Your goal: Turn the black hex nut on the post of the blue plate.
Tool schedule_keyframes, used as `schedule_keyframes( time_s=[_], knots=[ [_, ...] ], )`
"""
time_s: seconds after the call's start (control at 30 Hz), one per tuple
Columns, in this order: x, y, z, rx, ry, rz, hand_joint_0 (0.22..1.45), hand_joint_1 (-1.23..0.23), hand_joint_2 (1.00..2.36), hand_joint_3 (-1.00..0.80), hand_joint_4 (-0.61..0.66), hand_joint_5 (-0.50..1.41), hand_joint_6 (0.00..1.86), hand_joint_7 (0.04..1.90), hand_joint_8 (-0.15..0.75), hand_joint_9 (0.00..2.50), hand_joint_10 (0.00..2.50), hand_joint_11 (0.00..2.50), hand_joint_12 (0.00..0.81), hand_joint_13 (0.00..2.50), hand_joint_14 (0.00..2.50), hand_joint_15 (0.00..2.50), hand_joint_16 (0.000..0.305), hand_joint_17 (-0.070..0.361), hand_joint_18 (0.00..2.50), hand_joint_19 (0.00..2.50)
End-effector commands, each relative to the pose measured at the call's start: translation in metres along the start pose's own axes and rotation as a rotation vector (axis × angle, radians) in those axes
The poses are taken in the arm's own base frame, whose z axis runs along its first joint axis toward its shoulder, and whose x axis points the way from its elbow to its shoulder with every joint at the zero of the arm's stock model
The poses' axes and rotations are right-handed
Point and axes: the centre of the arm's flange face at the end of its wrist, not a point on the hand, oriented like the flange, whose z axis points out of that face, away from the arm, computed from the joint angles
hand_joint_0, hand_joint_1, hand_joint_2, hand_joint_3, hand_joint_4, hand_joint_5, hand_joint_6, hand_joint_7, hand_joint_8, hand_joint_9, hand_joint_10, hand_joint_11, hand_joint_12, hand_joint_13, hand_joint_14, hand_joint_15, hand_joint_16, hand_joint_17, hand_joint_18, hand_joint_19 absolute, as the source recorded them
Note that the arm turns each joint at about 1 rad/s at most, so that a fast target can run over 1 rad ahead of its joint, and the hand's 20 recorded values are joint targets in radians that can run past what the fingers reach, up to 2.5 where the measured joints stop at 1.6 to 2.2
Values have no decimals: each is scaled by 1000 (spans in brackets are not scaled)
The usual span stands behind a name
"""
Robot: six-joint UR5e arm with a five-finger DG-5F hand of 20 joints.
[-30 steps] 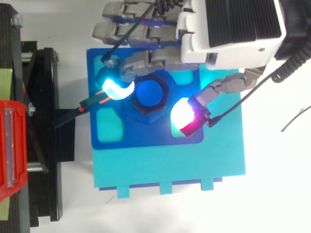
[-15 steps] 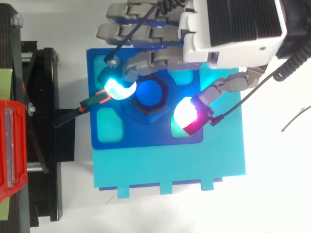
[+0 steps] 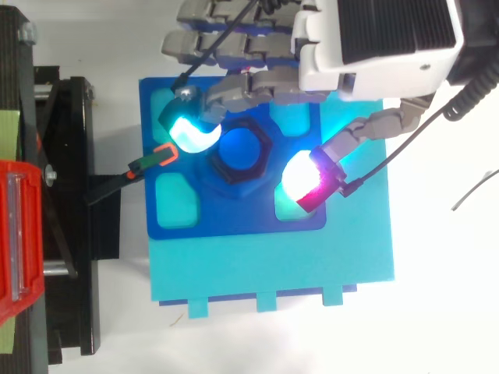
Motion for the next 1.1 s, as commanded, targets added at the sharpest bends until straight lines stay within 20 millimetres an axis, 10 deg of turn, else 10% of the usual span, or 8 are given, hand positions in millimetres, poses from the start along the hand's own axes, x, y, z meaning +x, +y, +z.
schedule_keyframes(
  time_s=[0.0,1.07],
  knots=[
    [-1,-2,-1,0,-1,1,501,-822,1000,-500,100,-296,502,707,121,0,0,0,284,0,0,0,39,87,0,72],
    [-7,-12,-8,-24,11,-37,493,-779,1000,-500,107,-294,502,709,128,0,0,0,287,0,0,0,39,87,0,85]
  ],
)
